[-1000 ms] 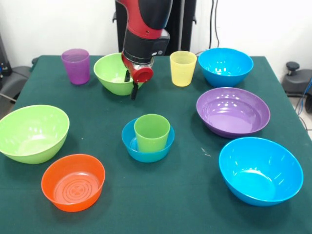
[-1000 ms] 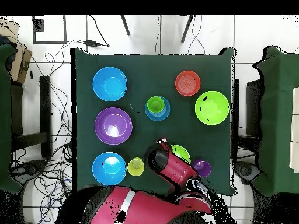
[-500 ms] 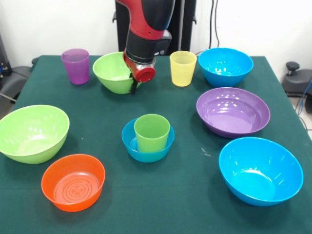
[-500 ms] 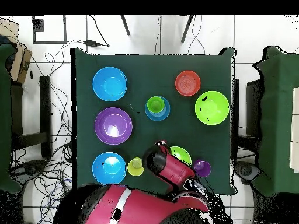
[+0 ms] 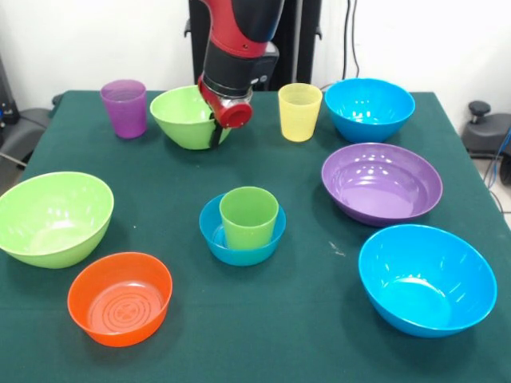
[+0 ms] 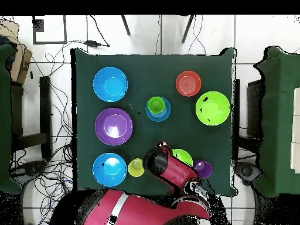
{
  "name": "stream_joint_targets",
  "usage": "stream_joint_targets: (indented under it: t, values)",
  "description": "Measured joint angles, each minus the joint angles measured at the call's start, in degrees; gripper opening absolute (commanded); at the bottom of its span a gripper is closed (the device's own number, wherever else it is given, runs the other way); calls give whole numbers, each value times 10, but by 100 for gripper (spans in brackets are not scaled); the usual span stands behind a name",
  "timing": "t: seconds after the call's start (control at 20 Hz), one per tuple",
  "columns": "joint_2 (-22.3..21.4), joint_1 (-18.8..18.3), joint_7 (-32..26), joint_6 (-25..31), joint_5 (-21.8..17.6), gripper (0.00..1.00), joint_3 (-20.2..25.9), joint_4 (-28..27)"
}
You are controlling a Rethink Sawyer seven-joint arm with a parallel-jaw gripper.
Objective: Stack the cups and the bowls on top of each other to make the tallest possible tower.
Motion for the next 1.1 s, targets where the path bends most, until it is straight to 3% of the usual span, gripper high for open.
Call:
stream_joint_targets:
  t: [0.45, 0.75, 1.1]
  values:
    - [-30, 36, 0, 84, 0, 0, -30, -8]
    - [-45, 85, 0, 174, 0, 0, -57, -53]
    - [-52, 111, 0, 237, -1, 0, -74, -103]
